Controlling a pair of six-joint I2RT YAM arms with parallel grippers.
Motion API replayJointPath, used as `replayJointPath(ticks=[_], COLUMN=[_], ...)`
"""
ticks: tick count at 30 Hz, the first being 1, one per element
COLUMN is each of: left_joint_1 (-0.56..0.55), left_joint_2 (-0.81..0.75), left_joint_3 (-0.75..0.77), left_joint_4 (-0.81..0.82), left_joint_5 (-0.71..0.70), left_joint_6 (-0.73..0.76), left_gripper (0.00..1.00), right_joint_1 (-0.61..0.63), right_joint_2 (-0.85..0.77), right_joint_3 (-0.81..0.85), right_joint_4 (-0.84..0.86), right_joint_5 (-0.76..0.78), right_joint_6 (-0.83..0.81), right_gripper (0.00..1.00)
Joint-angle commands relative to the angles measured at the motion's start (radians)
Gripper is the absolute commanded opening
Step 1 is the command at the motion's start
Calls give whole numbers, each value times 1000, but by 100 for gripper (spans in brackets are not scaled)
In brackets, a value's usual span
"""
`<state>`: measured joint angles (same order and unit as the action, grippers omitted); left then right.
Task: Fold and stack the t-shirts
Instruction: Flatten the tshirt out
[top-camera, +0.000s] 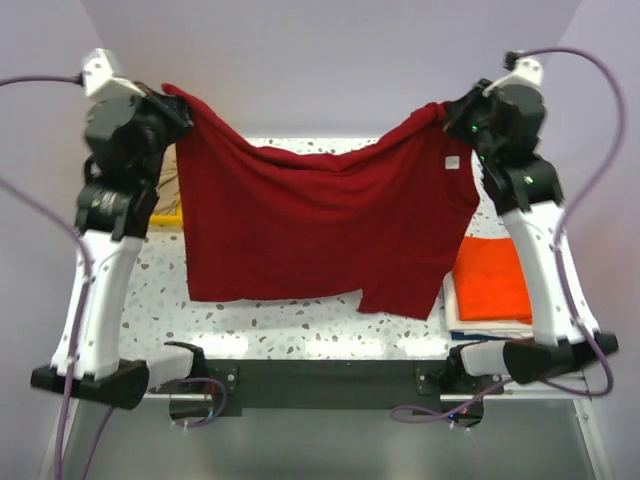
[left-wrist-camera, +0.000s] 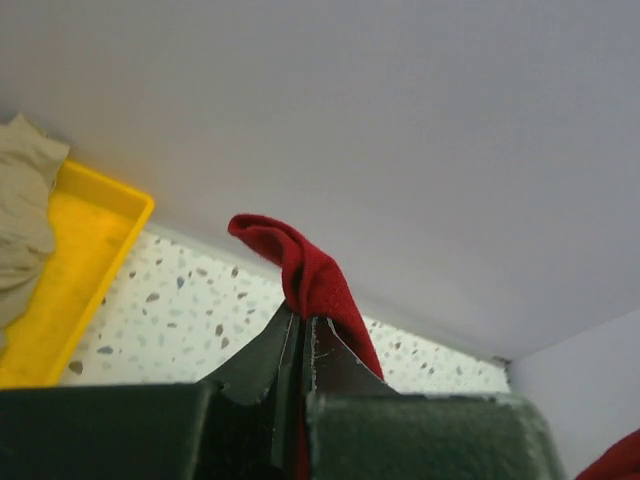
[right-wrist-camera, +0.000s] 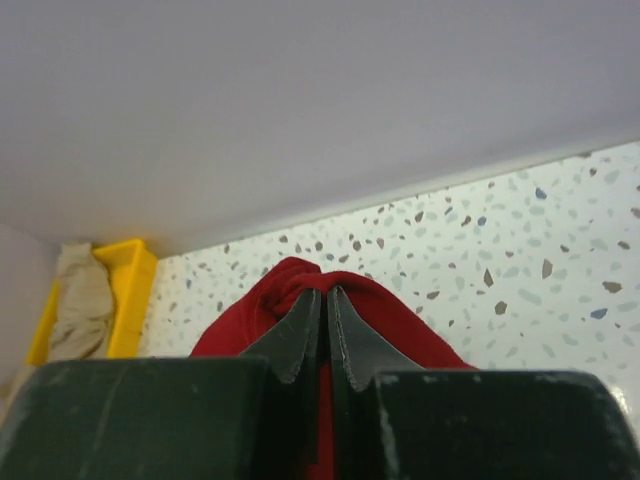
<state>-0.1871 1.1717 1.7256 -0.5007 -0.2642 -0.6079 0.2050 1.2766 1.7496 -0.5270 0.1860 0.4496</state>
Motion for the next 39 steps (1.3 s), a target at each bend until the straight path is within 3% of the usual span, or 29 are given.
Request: replayJointPath(ticks=[1,5,7,9,10,11,12,13,14,15,21,26,30,33,39], left_joint_1=[32,103,144,166,187,187,217,236,242,247,248,239,239,238,226], left_joint_2=[106,233,337,414,481,509,529,537,528,510,263,-32,-241,-341,-418], left_joint_3=[-104,-227,-247,-203,-174,-146,-106,-101,-107,-159,-513,-882,-1043,-1164,-1336], left_joint_4=[164,296,365,376,346,324,298,247,237,235,202,125,-2,-42,-15], left_joint_5=[34,98,141,192,216,238,249,247,249,246,194,80,8,31,95], left_joint_6=[20,-41,-50,-41,-39,-27,-27,-32,-44,-52,-179,-288,-319,-346,-377], left_gripper=[0,0,0,1,8,24,31,40,55,59,64,58,55,54,49], right_joint_1=[-16,-48,-81,-102,-110,-122,-125,-127,-127,-127,-127,-125,-125,-125,-125], right_joint_2=[153,334,468,562,601,662,681,690,673,650,385,175,32,-9,-52], right_joint_3=[-45,-35,7,111,148,213,237,246,216,180,-224,-577,-729,-809,-898], right_joint_4=[148,237,236,197,138,98,63,11,2,2,64,122,142,147,180], right_joint_5=[-65,-135,-184,-259,-281,-293,-301,-299,-292,-283,-246,-211,-195,-217,-247], right_joint_6=[-22,3,32,61,63,61,52,47,43,43,66,86,77,74,83], right_gripper=[2,4,12,30,37,45,55,59,66,73,73,72,72,72,72])
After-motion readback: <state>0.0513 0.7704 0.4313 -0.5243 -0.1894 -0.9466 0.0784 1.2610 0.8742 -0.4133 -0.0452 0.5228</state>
